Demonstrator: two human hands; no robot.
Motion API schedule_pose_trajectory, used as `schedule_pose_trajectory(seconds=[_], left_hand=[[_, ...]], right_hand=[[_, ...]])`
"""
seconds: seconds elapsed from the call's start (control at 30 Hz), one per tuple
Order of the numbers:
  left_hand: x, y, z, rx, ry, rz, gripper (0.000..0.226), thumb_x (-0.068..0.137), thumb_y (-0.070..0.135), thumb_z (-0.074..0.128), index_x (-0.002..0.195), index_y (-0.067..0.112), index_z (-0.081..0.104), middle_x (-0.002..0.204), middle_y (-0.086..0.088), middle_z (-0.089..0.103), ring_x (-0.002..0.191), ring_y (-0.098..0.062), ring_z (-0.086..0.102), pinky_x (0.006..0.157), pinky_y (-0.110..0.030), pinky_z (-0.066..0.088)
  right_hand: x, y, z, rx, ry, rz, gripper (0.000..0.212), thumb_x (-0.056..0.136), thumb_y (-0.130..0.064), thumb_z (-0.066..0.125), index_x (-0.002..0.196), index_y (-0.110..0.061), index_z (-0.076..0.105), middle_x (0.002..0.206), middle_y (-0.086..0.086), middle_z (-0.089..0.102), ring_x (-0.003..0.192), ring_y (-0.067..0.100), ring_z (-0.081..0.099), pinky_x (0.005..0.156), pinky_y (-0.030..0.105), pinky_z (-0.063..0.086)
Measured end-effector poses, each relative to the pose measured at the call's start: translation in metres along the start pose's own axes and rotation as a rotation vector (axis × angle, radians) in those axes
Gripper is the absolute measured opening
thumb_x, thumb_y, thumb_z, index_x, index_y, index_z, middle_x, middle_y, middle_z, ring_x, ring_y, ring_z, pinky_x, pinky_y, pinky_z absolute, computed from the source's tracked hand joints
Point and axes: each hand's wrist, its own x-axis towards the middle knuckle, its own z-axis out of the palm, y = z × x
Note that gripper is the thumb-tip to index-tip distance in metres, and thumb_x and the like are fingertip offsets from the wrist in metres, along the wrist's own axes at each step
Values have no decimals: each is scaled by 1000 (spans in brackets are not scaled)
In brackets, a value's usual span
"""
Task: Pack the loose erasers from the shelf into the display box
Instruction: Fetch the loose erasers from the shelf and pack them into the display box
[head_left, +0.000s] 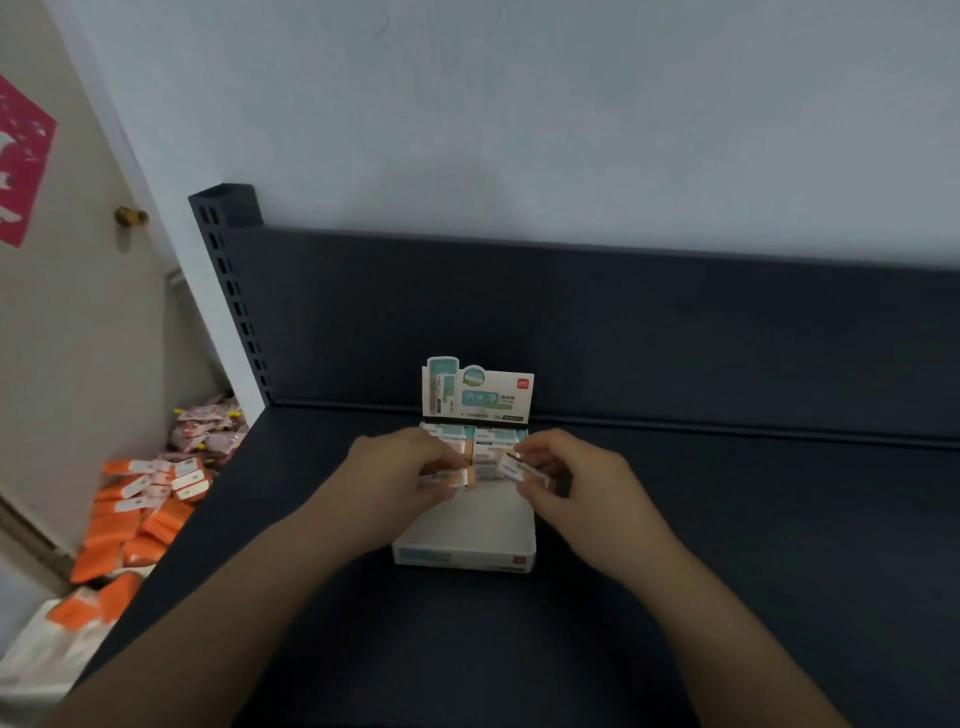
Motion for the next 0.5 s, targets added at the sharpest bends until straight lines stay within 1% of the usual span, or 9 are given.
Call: schedule_pose_trajectory(seconds=[0.07,0.13,0.23,0.27,0.33,0.37,0.4,0.43,0.5], left_hand=[[5,0,4,61,-13,24,31,89,39,60,120,39,61,119,16,58,109,-2,53,100,-36,41],[7,-1,7,117,-12,50,32,91,40,57,122,39,59,123,16,58,113,-2,52,101,-35,38],[10,-2,10,168,-5,96,33,93,39,53,125,39,57,125,15,58,115,-4,51,97,-32,36],[11,-1,10,188,-4,108,32,93,39,52,125,39,57,126,14,58,115,-5,52,96,-31,36],[14,0,12,245,20,121,31,94,39,49,124,37,58,125,13,61,112,-7,55,96,-31,35],[16,1,13,278,41,120,30,94,39,49,123,37,59,123,12,62,110,-8,56,95,-30,34],[15,3,12,317,59,110,29,94,39,48,121,36,60,120,12,64,108,-9,57,93,-30,32],[15,3,12,368,80,102,29,94,39,47,118,36,62,116,11,65,105,-10,57,91,-31,30],[13,3,13,425,90,80,26,93,40,46,112,35,64,110,11,65,100,-12,55,87,-33,28]], right_hand=[[2,-3,3,-40,11,0,32,86,-22,69,116,-32,61,106,-20,62,97,-8,56,80,3,43],[3,-4,6,-67,20,5,33,86,-22,69,116,-32,61,108,-20,63,98,-6,57,84,7,44],[4,-5,10,-95,15,13,33,86,-22,69,116,-32,60,111,-18,63,100,-4,57,87,11,46],[5,-5,11,-104,9,18,33,86,-23,69,116,-32,60,111,-17,63,100,-3,57,89,15,47],[7,-6,13,-137,-5,22,32,87,-24,67,116,-33,59,111,-19,62,102,1,57,93,26,48],[9,-6,14,-166,-12,22,32,87,-25,66,117,-34,58,108,-21,60,103,3,55,95,31,46],[10,-7,16,-205,-16,19,31,88,-27,65,117,-34,57,106,-23,58,104,5,53,97,32,41],[12,-8,18,-253,-14,13,31,89,-27,63,118,-35,56,106,-24,58,105,6,51,98,31,35],[14,-11,22,-347,-5,-17,29,90,-28,60,117,-36,56,109,-20,61,106,8,49,93,29,25]])
